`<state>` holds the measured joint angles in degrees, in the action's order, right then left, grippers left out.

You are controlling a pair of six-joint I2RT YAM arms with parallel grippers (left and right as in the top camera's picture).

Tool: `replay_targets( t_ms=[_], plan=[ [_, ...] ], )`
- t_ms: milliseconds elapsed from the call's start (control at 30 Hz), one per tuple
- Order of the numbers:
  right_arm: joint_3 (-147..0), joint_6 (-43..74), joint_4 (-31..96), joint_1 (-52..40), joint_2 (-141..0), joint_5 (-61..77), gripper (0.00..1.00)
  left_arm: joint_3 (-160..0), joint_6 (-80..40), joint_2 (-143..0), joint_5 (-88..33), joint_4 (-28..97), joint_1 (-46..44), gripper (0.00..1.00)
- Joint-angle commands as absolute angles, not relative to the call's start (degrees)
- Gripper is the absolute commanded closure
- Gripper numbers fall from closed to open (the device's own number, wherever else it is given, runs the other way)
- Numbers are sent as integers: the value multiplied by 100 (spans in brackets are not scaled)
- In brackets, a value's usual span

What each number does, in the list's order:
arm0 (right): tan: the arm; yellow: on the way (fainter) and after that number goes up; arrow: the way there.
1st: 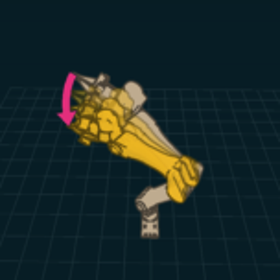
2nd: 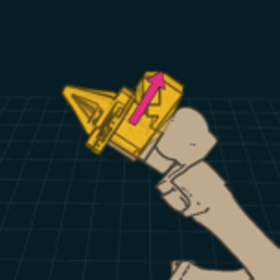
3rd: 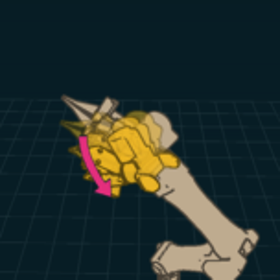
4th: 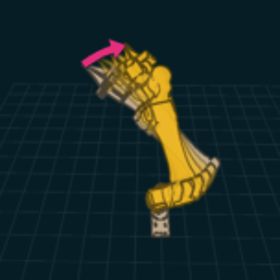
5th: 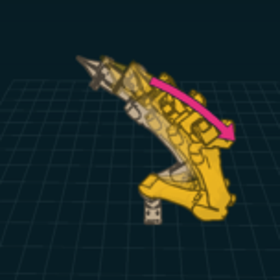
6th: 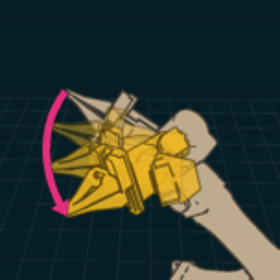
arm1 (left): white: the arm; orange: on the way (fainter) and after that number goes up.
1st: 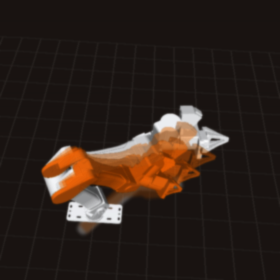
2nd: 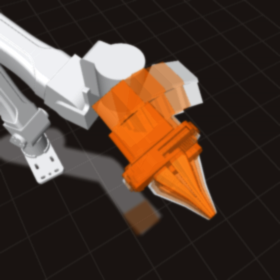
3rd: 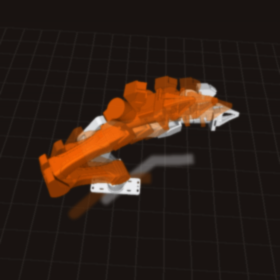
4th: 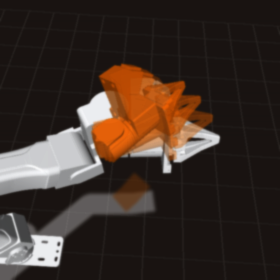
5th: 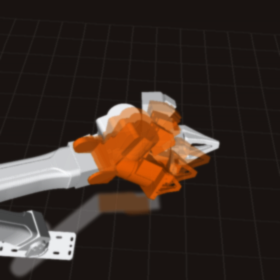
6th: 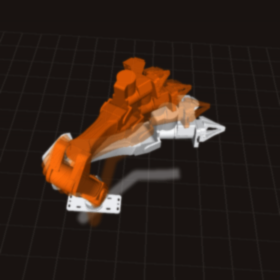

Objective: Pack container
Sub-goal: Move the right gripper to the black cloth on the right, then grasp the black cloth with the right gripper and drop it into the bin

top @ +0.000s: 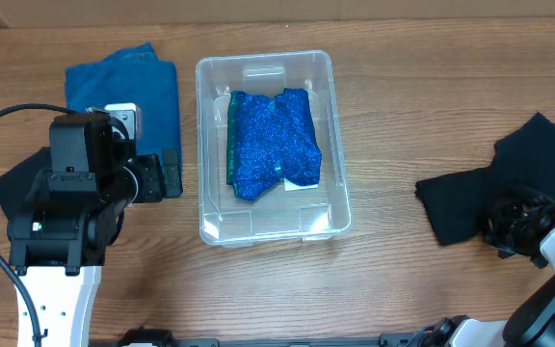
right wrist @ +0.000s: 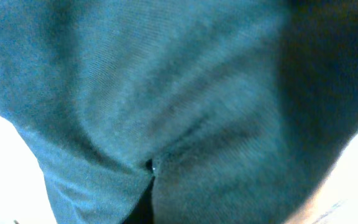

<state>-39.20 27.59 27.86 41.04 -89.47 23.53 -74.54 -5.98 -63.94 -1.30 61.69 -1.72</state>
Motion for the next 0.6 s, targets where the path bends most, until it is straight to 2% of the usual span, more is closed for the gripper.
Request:
replay_targets(
  t_ms=[0,133,233,367,467,567],
  plan=[
    [-4045,2246,2947,3837,-8825,3323,96,-7583,-642,-6412,-108,6147,-123,0],
    [-4860,1791,3409,3330,-8110,3999,96,-7581,-642,-6412,-108,6147,-123,0],
    [-5983,1044,4104,2467,-7607,4005,96,-7583,-642,-6412,-108,6147,-123,0],
    [-7771,-517,4890,349,-7470,2976,96,-7583,-644,-6412,-108,6149,-123,0],
    [-7970,-2150,4925,-1238,-7500,2427,96,-7581,-644,-6412,-108,6152,-123,0],
    [-7970,-3011,4963,-2338,-7787,1911,96,-7581,-644,-6412,-108,6171,-123,0]
  ],
)
